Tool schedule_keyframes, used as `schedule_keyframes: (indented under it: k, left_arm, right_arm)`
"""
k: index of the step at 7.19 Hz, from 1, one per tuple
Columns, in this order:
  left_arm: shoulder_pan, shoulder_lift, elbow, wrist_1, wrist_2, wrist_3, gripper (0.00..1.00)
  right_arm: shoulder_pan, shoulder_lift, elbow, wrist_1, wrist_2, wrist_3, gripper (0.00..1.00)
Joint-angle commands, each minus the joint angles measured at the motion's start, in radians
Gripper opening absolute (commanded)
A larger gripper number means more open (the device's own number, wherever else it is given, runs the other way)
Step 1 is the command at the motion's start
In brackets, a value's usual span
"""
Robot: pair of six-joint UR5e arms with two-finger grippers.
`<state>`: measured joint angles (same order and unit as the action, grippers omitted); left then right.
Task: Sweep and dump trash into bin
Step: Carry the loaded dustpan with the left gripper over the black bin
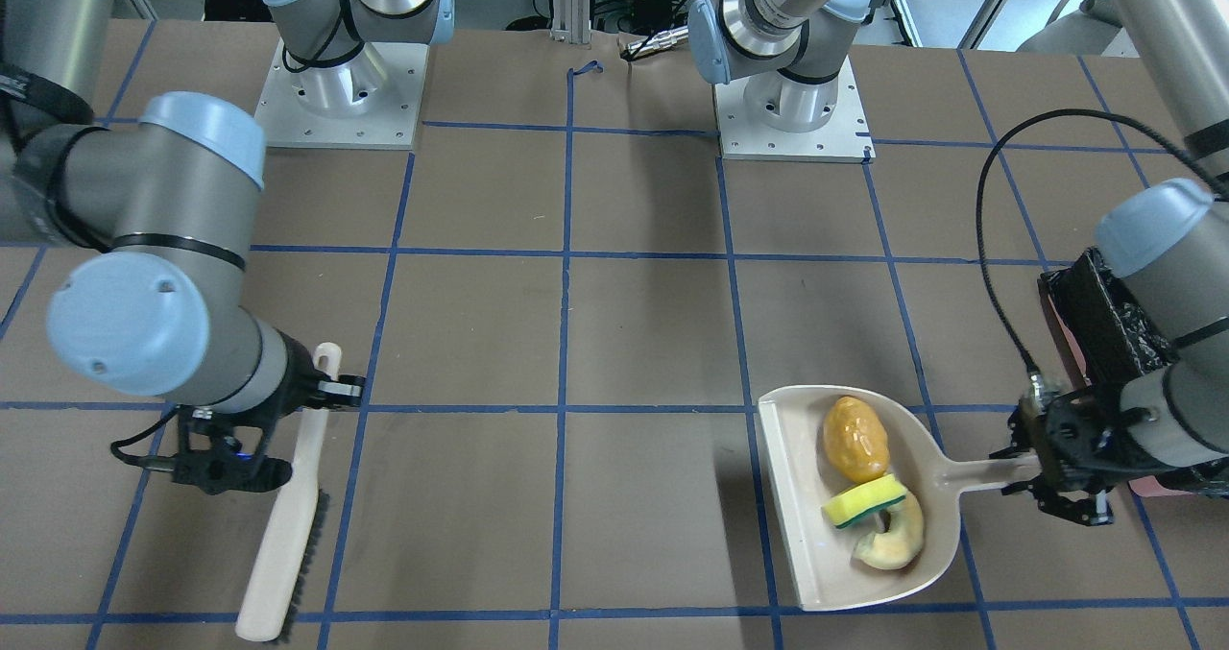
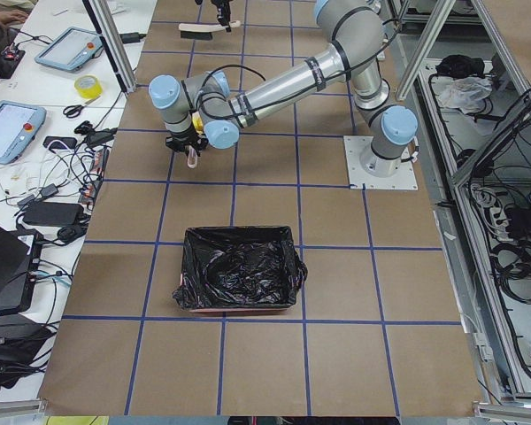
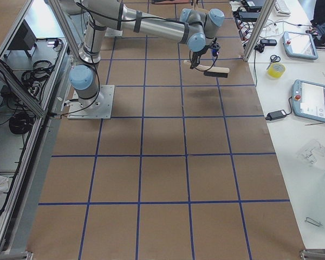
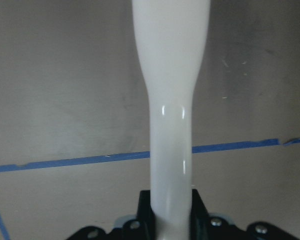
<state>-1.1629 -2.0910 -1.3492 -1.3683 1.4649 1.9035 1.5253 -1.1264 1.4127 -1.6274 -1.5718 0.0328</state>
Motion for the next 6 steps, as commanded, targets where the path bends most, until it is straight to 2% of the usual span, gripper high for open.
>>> schedule_keyframes:
  k: [1,2,3,5,6]
  left_arm:
    - [0.144,0.026,0.025,-0.066,0.002,0.167,0.00]
    - [0.210,0.025,0.059,-0.105,0.003,0.254,0.00]
    - [0.265,0.026,0.126,-0.203,0.006,0.306,0.00]
    - [0.345,-0.012,0.313,-0.337,0.087,0.516,0.00]
    - [0.389,-0.021,0.361,-0.374,0.121,0.593,0.00]
  right_arm:
    - [-0.147,-0.050,0.078,-0.005,-0.045,-0.245,0.00]
    - [-0.210,-0.055,0.101,-0.011,-0.045,-0.336,0.00]
    - [-0.264,-0.053,0.120,-0.023,-0.054,-0.381,0.00]
    - [-0.318,-0.050,0.217,-0.183,-0.099,-0.419,0.00]
    - [-0.326,-0.041,0.257,-0.262,-0.097,-0.422,0.00]
